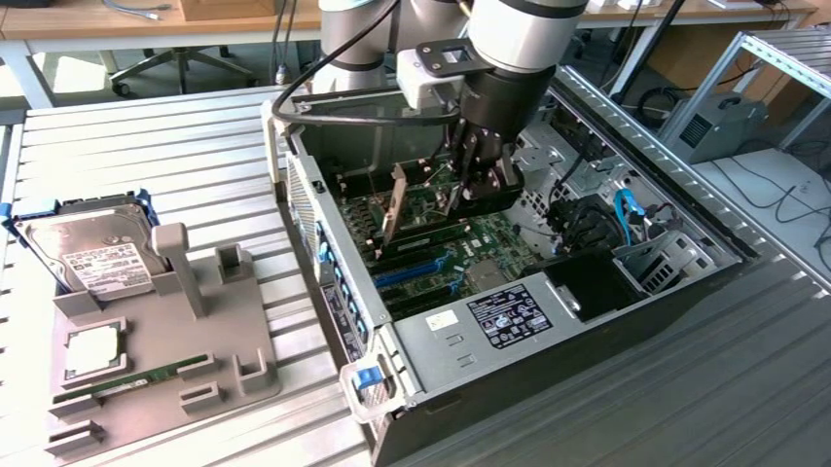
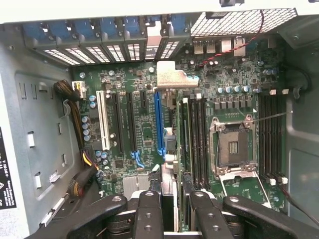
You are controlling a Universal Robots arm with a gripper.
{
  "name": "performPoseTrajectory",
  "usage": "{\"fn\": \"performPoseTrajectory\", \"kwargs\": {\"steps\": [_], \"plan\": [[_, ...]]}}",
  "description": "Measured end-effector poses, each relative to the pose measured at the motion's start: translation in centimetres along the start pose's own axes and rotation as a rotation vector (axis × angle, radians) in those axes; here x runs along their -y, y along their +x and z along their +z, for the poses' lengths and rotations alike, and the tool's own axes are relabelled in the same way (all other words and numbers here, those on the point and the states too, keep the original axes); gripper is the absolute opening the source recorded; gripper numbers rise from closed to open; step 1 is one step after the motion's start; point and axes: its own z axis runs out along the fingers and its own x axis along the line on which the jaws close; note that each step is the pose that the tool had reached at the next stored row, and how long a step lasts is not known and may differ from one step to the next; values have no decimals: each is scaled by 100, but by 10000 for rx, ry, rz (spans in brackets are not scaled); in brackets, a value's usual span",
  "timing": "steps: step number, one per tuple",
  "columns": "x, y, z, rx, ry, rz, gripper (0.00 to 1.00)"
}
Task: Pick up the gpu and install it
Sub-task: 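Insert the gpu into the slot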
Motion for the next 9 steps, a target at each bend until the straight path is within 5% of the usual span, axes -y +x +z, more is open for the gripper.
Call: {"fn": "performPoseTrajectory", "kwargs": {"steps": [9], "plan": [[-11,25,6,-1,0,1,27]]}}
